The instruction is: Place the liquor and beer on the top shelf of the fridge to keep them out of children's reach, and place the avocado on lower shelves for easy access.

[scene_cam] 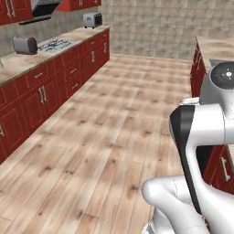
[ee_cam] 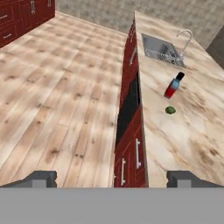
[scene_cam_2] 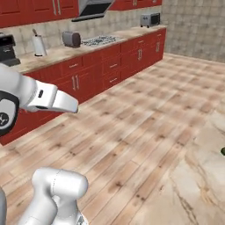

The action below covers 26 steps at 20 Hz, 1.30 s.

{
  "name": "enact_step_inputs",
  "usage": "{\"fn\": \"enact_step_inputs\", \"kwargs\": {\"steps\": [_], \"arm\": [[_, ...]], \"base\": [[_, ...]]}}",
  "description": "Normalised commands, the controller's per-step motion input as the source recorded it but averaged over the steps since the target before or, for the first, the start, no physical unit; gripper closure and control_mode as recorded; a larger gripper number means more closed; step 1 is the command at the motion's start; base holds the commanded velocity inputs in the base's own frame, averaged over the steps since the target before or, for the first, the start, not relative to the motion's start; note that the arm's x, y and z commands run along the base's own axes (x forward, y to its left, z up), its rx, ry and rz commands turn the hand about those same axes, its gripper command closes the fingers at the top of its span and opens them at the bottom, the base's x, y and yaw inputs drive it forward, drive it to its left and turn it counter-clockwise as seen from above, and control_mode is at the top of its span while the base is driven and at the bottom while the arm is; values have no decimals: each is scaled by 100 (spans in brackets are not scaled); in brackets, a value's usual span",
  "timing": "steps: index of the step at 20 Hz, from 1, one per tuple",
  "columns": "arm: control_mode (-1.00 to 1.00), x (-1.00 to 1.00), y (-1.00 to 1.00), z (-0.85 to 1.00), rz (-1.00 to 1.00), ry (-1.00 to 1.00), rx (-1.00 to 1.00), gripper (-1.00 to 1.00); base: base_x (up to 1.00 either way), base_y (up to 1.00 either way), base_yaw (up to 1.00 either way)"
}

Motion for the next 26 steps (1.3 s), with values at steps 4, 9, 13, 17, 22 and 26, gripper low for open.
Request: {"fn": "enact_step_inputs", "kwargs": {"steps": [4,9,13,17,22,26], "arm": [[100,0,0,0,0,0,0,-100],[100,0,0,0,0,0,0,-100],[100,0,0,0,0,0,0,-100],[100,0,0,0,0,0,0,-100],[100,0,0,0,0,0,0,-100],[100,0,0,0,0,0,0,-100]], "base": [[67,42,-44],[68,42,-41],[62,20,-48],[50,1,-57],[48,0,-63],[44,0,-64]]}}
